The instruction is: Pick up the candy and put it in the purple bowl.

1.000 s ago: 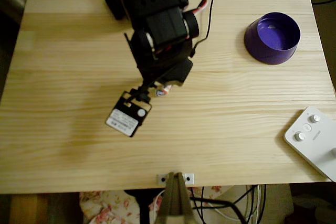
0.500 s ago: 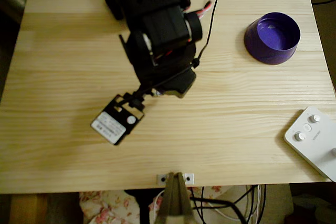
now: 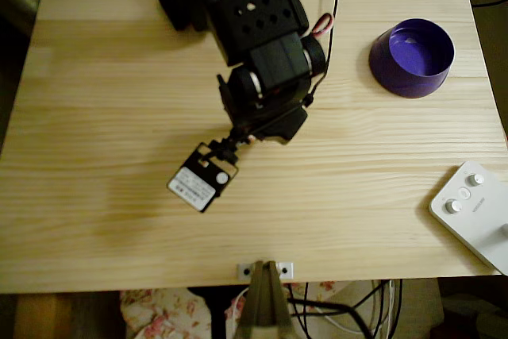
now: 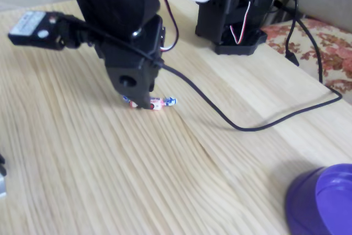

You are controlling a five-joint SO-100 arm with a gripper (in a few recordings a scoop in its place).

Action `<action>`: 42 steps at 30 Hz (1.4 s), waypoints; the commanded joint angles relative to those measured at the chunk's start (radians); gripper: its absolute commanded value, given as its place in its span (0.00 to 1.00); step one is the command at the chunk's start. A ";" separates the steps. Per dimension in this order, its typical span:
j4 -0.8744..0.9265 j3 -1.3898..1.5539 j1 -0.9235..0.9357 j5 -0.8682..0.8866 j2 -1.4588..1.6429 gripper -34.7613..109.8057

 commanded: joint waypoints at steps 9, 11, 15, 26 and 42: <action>-0.141 0.153 0.060 -0.028 0.054 0.32; -0.170 0.173 0.075 -0.037 0.055 0.28; -0.190 0.210 0.094 -0.057 0.072 0.23; 0.091 0.101 0.150 -0.222 0.259 0.23; 0.508 0.084 -0.218 -0.451 0.638 0.23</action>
